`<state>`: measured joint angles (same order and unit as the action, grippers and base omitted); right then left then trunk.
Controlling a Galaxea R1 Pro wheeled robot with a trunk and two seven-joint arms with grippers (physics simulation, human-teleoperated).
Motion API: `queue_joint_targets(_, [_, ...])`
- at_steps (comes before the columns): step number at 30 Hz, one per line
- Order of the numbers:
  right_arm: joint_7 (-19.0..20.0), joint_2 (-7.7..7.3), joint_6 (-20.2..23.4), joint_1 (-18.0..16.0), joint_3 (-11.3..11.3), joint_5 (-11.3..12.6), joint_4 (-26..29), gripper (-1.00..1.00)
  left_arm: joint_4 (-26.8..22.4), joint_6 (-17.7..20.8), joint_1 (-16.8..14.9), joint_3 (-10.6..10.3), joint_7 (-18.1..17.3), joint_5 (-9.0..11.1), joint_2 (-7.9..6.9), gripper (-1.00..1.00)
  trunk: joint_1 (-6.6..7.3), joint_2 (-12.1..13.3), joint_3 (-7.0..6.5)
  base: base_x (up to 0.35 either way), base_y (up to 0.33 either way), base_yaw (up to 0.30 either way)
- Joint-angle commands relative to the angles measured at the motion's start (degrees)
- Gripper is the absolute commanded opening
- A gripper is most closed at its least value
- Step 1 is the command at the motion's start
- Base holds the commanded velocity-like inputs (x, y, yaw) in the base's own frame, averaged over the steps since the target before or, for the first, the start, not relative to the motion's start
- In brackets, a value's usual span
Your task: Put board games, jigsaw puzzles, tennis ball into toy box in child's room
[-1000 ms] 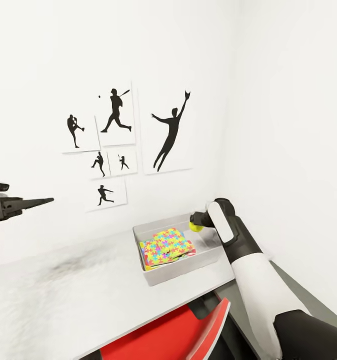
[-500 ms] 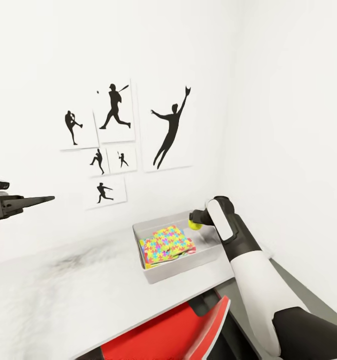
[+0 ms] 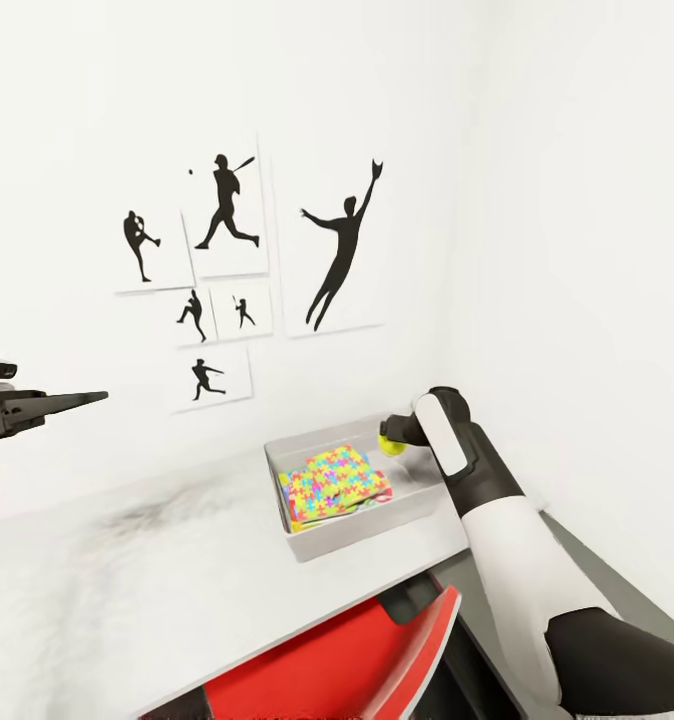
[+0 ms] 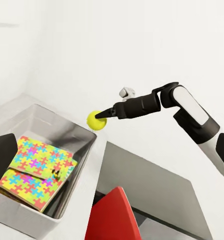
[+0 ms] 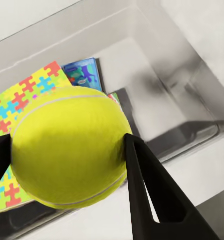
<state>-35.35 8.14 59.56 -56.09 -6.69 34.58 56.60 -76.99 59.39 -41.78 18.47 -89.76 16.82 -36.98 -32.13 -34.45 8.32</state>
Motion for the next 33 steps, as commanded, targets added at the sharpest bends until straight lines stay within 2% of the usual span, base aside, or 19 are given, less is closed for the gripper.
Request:
queue_joint_targets(1, [-0.79,0.01,0.00,-0.26,-0.05,0.75,0.04,-1.00,0.00,0.61,-0.05,-0.01,-0.24,-0.04,-0.05,1.00,-0.02,-0.10,0.21,0.000,0.000,0.000])
queue_joint_targets(3, [-2.17,0.07,0.05,-0.92,-0.02,0.75,0.05,-1.00,0.00,0.61,-0.05,-0.01,-0.24,-0.03,-0.12,1.00,-0.02,-0.10,0.40,0.000,0.000,0.000])
queue_joint_targets(7, [-7.41,0.11,0.34,-1.96,0.00,0.81,0.01,-1.00,0.00,0.61,-0.05,-0.01,-0.24,-0.03,-0.21,1.00,-0.02,-0.10,0.77,0.000,0.000,0.000])
queue_joint_targets(12, [-10.72,-0.15,0.44,-2.23,0.01,0.83,0.00,-1.00,0.00,0.61,-0.05,0.08,-0.24,-0.03,-0.41,1.00,-0.02,-0.10,1.25,0.000,0.000,0.000])
queue_joint_targets(33, [-11.32,-0.22,0.44,-2.18,0.01,0.84,-1.73,-1.00,-0.01,0.61,-0.05,0.18,-0.24,0.04,-0.52,1.00,-0.02,-0.10,3.23,0.000,0.000,0.000])
